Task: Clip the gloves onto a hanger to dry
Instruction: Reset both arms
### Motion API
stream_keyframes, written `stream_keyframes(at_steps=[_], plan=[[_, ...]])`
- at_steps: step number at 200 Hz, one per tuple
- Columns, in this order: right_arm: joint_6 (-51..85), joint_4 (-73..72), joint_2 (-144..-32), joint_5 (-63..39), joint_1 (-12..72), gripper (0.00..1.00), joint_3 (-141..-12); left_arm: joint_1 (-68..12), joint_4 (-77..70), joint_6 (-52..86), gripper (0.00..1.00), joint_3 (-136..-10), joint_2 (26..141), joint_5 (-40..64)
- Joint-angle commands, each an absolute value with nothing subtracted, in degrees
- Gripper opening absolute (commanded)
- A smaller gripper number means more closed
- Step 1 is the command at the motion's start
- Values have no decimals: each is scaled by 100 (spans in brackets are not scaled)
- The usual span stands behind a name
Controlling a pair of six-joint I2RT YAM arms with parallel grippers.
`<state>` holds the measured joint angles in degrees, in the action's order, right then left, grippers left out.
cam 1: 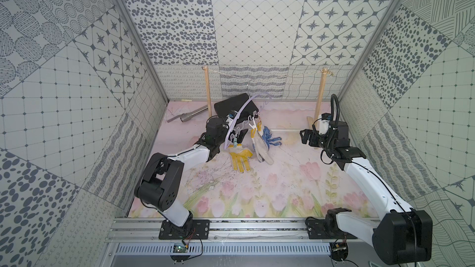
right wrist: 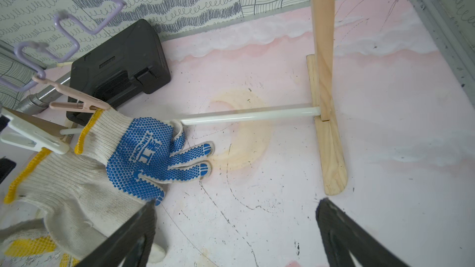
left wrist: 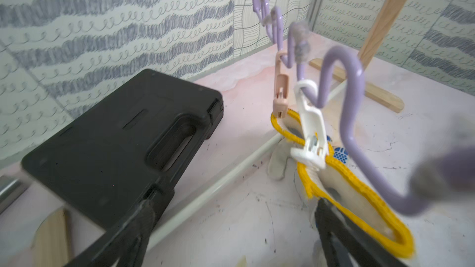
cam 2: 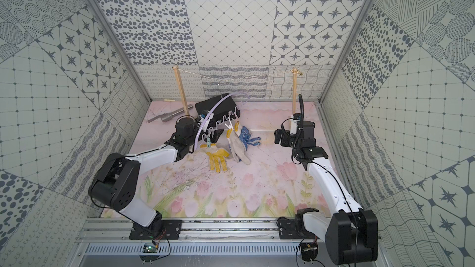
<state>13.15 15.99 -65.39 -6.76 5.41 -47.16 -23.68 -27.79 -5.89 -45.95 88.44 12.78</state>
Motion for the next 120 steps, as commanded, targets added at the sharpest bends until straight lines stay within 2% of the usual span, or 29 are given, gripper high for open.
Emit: stream_keyframes(at_steps=[1, 31, 52, 80, 120], plan=[[1324, 1062, -6495, -582, 464, 99, -4606, -2389, -1562, -58, 100, -3857, 7586, -874], [1274, 547, -6226, -324, 199, 99, -4141, -2207, -1083, 240, 100, -3182, 6129, -1763], [1334, 112, -6110, -406, -127, 99, -3749, -1917, -1078, 264, 100, -2789, 5715, -2247], [1300, -381, -6194, -735, -491, 99, -3444, -1402, -1475, 298, 100, -2422, 5777, -2293], [1070, -1422, -6324, -798, -537, 99, -2903, -1019, -2703, 346, 100, -2181, 6781, -2480]])
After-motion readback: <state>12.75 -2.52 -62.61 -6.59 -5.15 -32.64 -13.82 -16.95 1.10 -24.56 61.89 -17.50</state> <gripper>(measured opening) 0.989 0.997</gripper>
